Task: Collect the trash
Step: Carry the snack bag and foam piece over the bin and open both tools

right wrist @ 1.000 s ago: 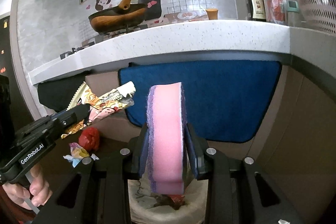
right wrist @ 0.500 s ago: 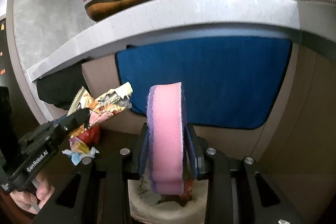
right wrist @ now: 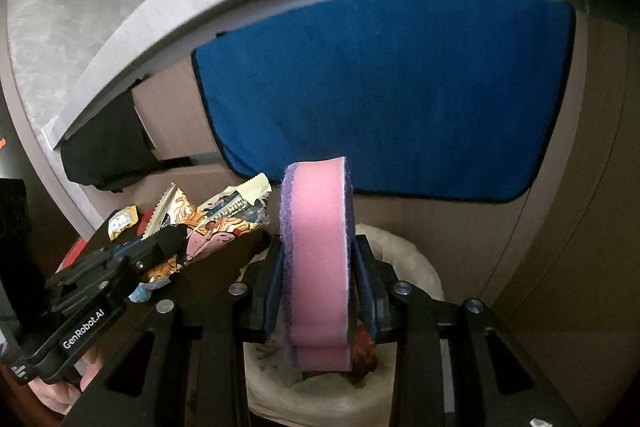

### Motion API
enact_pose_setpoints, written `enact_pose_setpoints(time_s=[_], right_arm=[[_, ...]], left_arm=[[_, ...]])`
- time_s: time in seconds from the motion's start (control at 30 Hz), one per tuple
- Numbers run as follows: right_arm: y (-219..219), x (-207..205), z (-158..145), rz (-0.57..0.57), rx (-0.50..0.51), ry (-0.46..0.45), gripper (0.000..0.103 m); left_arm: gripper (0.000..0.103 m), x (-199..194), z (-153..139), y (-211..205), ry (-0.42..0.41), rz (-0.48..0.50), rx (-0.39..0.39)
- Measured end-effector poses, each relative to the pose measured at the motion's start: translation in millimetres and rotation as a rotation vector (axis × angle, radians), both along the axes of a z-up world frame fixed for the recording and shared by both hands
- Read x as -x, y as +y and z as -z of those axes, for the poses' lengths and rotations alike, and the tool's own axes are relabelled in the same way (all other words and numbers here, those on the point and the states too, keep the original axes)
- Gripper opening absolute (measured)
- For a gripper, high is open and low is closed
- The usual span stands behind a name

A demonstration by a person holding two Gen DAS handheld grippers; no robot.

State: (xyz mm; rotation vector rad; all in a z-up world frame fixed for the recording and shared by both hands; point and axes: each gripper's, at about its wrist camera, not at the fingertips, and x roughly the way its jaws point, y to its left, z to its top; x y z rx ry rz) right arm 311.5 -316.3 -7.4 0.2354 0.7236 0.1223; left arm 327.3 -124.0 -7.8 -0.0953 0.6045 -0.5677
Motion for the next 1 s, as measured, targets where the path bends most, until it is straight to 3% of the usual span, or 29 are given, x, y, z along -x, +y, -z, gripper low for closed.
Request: enact_pose_setpoints(time_s=[0.2,0.23,0.27,0.33,0.4,0.63,1.0], right_arm=[[-2.9,-9.3,20.4,0.015,-0.013,0.039,0.032],[-4.2,-10.8,24.2,0.022,-0.015,0.046,0.033],[-6.2,-12.4,27.4,0.038,-0.013,0.055,0.033],[-10.4,-15.2,33.2,0.061,-0.022,0.070,0.045],[-12.1,-17.2,35.9,0.073,-0.039,0.076,0.052],[-7.9,-22.2,45.2,0.096,-0.026,0.100,0.052],[1.7,-17.5,49.6,0.124,0.048,0.089,0.052]], left_arm=[[0.008,-12.3,15.1,-2.2,0.066,0.038,0.029],[0.013,-15.1,17.3,-2.4,0.081,0.045,0.031],[0.025,-17.9,20.2,-2.5,0.098,0.050,0.027],[0.040,-20.9,24.2,-2.8,0.114,0.047,0.006],[0.040,-22.4,26.4,0.8,0.123,0.047,0.007],[0.042,-24.2,29.2,20.4,0.184,0.045,0.073],[0.042,-30.4,46.9,87.9,0.186,-0.114,0.024]])
